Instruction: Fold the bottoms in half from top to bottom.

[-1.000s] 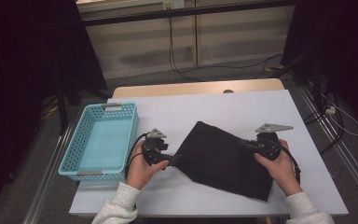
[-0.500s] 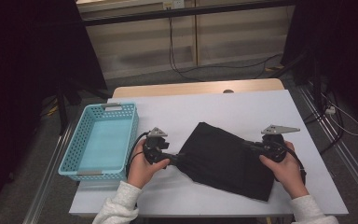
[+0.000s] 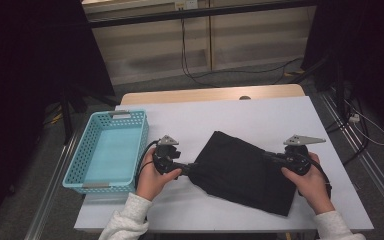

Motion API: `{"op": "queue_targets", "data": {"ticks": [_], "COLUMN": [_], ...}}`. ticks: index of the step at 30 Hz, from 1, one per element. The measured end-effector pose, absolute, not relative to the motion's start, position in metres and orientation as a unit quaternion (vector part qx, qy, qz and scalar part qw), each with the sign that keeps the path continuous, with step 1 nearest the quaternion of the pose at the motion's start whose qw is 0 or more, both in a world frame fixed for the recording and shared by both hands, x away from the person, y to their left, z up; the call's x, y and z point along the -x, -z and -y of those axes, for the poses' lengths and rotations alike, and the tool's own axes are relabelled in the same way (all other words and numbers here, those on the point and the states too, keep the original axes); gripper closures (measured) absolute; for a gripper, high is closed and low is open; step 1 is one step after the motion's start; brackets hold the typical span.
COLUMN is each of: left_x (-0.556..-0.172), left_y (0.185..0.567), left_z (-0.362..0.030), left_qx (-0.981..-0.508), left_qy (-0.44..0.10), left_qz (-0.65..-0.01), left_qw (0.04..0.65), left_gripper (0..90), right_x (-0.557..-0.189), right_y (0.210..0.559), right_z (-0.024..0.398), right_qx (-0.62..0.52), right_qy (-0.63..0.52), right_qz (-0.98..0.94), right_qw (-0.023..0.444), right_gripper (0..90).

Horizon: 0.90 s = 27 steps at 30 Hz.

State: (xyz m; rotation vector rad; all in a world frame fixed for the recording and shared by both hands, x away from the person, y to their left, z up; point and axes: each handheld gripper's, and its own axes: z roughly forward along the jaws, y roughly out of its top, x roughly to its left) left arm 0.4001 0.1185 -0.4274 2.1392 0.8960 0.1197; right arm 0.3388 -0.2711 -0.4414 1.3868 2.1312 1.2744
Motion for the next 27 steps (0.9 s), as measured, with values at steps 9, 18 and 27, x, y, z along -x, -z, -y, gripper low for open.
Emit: {"op": "queue_targets", "data": {"ticks": [9,18,27], "left_x": [-0.403,-0.405,-0.406], "left_y": [0.429,0.429,0.431], "left_z": [-0.119,-0.118,-0.114], "left_qx": [-0.844,-0.845,-0.845], "left_qy": [-0.044,-0.045,-0.048], "left_qz": [-0.356,-0.355,-0.355], "left_qw": [0.400,0.397,0.398], "left_gripper": [17.3,17.2,17.2], "right_x": [-0.336,-0.333,-0.330], "right_y": [0.441,0.440,0.439], "right_z": [0.276,0.280,0.285], "right_qx": [-0.486,-0.485,-0.489], "right_qy": [-0.444,-0.441,-0.441], "right_qz": [-0.738,-0.740,-0.736], "right_qw": [0.149,0.152,0.157], "right_gripper": [85.4,85.4,85.8]}}
